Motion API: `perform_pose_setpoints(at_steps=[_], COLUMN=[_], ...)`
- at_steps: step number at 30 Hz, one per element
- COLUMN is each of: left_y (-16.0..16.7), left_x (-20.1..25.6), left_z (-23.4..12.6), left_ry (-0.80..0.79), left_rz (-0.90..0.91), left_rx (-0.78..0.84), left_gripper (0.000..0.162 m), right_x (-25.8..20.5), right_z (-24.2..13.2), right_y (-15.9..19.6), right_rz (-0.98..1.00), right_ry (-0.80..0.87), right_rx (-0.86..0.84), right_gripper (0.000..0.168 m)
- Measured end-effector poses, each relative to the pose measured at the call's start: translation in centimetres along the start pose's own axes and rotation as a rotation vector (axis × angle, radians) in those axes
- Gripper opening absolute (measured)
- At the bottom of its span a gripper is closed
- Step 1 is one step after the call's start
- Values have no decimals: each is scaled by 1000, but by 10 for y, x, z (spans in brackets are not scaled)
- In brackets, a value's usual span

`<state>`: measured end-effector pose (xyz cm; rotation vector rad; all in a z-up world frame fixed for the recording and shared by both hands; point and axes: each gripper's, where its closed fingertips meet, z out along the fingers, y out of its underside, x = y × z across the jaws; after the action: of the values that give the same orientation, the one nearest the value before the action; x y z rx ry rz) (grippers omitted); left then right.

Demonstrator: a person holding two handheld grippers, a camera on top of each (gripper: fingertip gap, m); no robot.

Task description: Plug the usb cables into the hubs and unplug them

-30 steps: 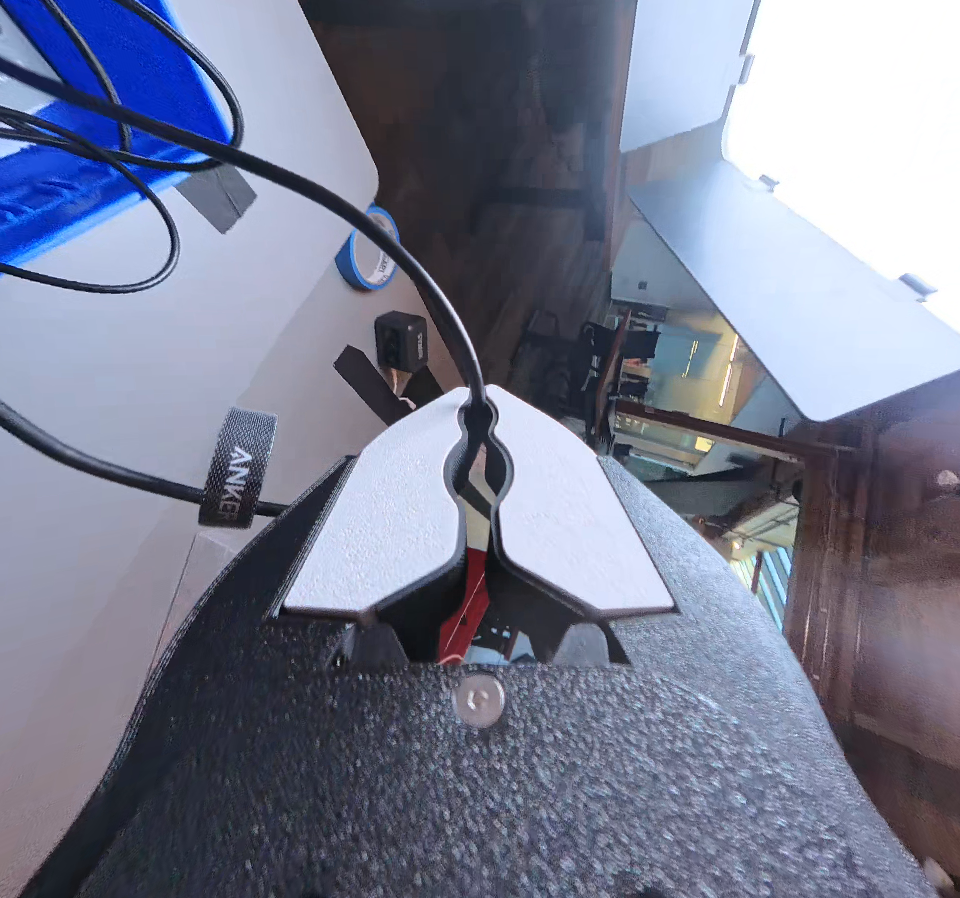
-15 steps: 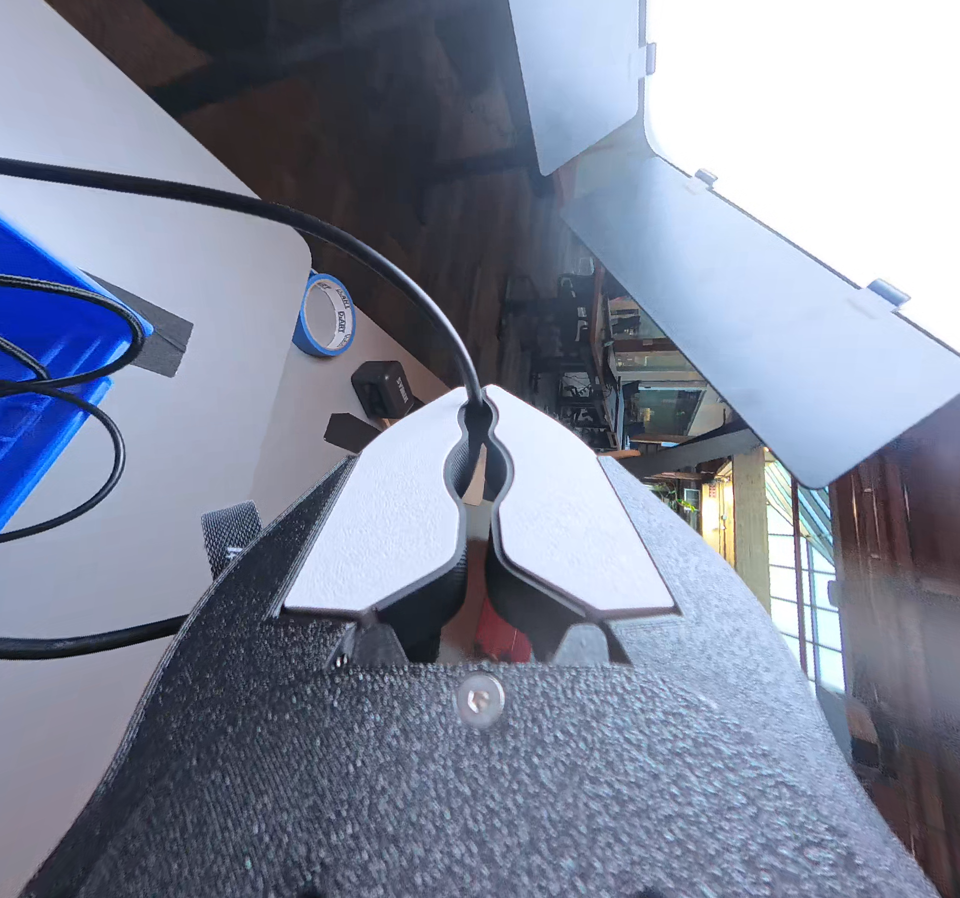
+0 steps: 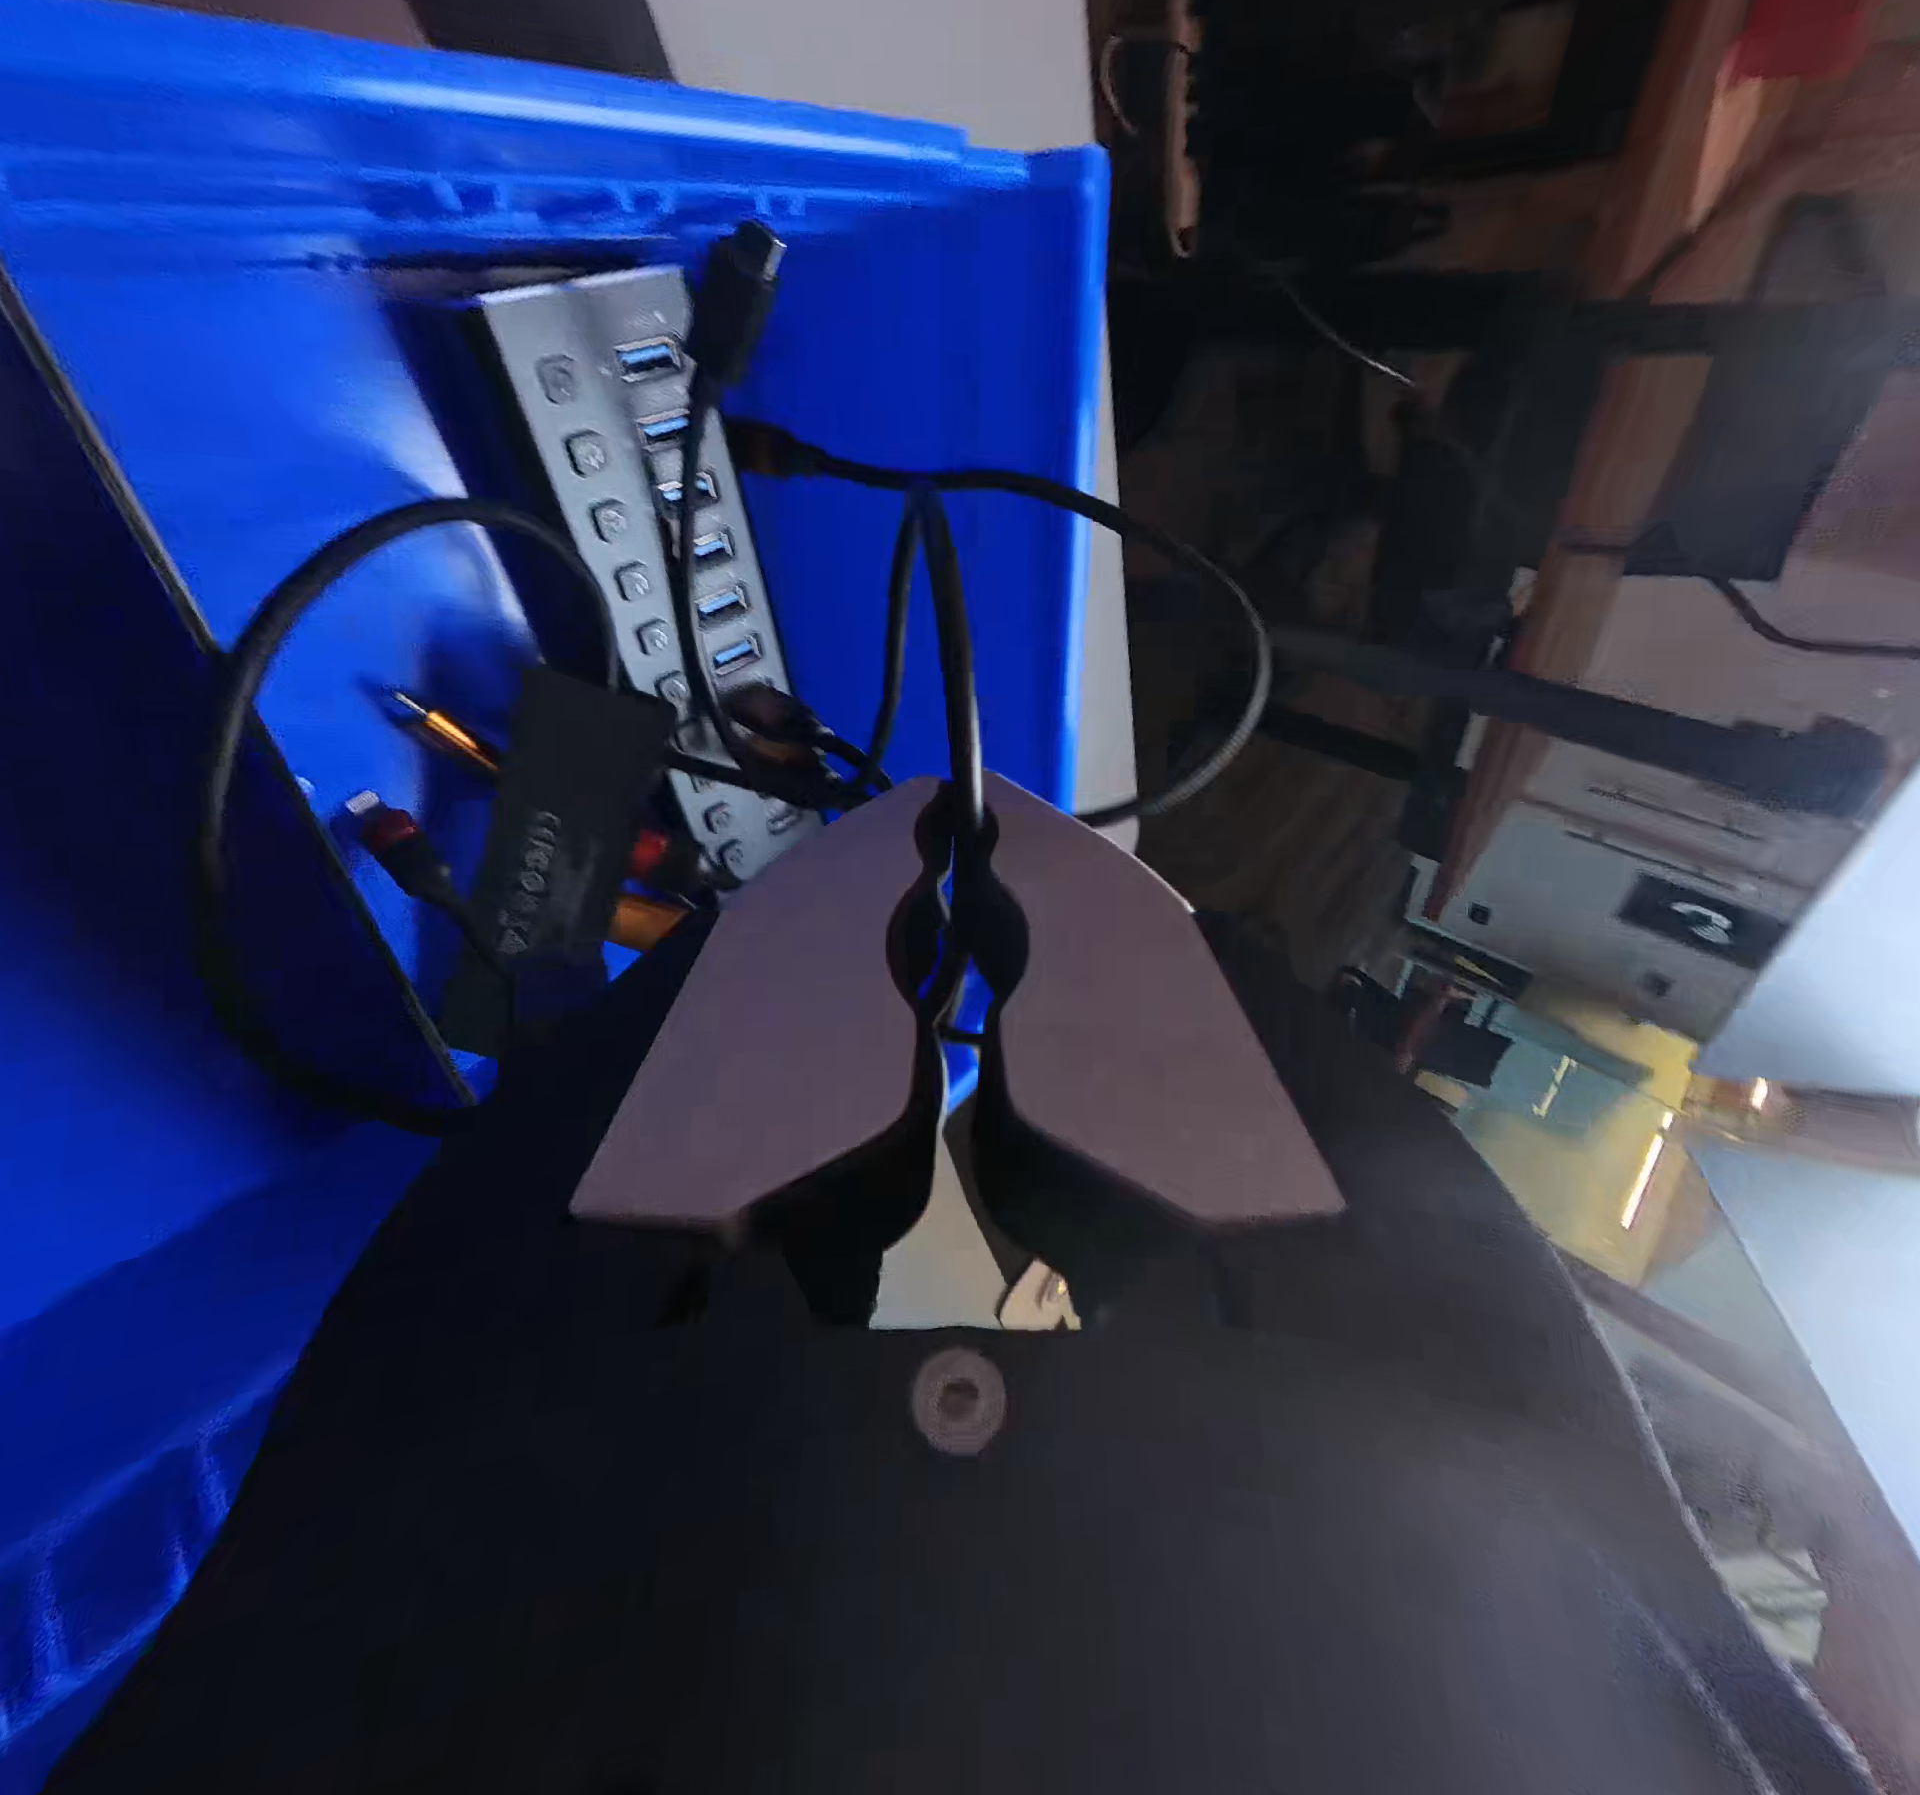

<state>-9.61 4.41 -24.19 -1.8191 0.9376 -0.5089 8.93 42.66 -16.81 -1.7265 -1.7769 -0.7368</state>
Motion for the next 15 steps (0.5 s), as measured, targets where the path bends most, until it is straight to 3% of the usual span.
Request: perform_pose_setpoints(at_steps=[6,8,15], left_y=[-2,-1,-2], left_x=[-5,-6,-5], left_z=[-4,-3,-3], left_ry=[-14,-12,-13], left_rz=[-14,-13,-4], left_rx=[14,11,13], left_gripper=[9,10,10], right_x=[-30,-22,47], right_z=[42,46,-38], right_y=[-27,-31,-48], right_rz=[7,14,396], right_ry=[-82,-37,-8], right_rx=[63,73,382], right_gripper=[1,19,43])
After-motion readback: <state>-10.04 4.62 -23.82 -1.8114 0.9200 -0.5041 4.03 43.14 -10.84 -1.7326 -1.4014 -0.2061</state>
